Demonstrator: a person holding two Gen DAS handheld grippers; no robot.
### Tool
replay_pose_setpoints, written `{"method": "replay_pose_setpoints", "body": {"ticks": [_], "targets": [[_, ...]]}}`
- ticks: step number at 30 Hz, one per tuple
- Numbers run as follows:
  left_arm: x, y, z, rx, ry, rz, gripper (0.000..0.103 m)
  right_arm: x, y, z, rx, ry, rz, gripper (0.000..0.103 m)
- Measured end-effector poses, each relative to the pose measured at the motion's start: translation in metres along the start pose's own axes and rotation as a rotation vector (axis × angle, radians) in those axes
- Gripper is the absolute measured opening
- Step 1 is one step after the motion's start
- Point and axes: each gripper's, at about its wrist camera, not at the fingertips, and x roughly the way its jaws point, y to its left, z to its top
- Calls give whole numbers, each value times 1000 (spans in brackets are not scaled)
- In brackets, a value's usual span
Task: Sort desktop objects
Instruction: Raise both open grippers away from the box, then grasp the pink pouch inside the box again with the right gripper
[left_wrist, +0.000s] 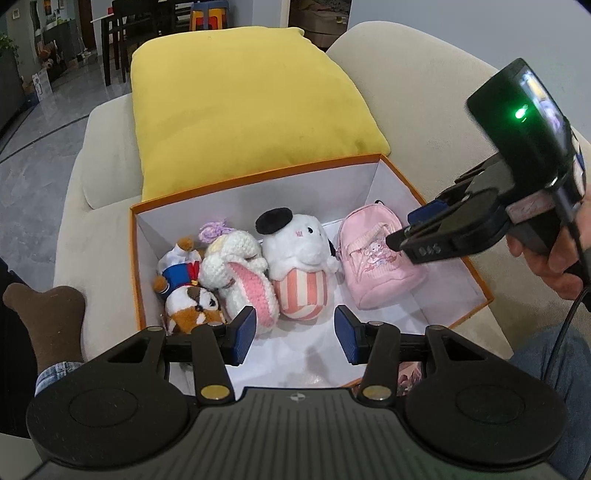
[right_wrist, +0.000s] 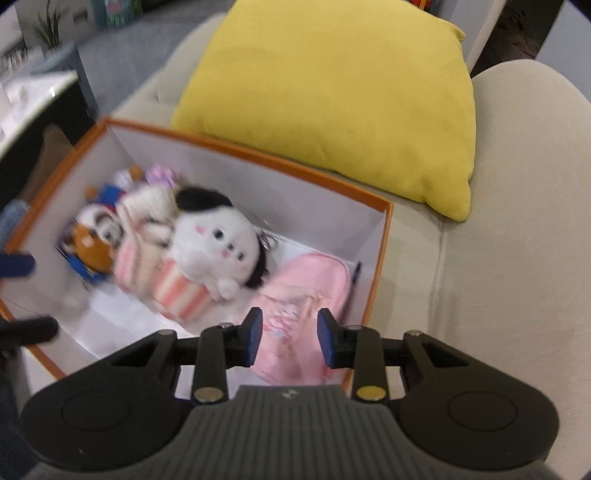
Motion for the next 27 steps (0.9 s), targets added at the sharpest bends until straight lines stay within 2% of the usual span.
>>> {"method": "replay_pose_setpoints", "body": {"ticks": [6,8,10,11,12,16,22,27], "targets": [[7,1,-1,2,0,-27,55,22,15,3,-77,72,-114,33],[8,2,-2,0,0,-33,55,30,17,4,-80,101,-128,33],[9,4,-3,-5,1,-36,55,35,18,3,-85,106,-151,19],[10,4,-4,-8,1,-36,55,36,18,3,-81,102,-157,19],[10,4,-4,-11,2,-36,55,36,17,3,-70,94,-156,14],[12,5,-6,-14,6,-40,55,26,15,2,-72,46,-154,7],[18,4,-3,-24,8,-46,55,-13,15,7,-99,-47,-153,4],[34,-1,0,-15,32,-40,54,-39,9,16,-63,-130,-130,4]]}}
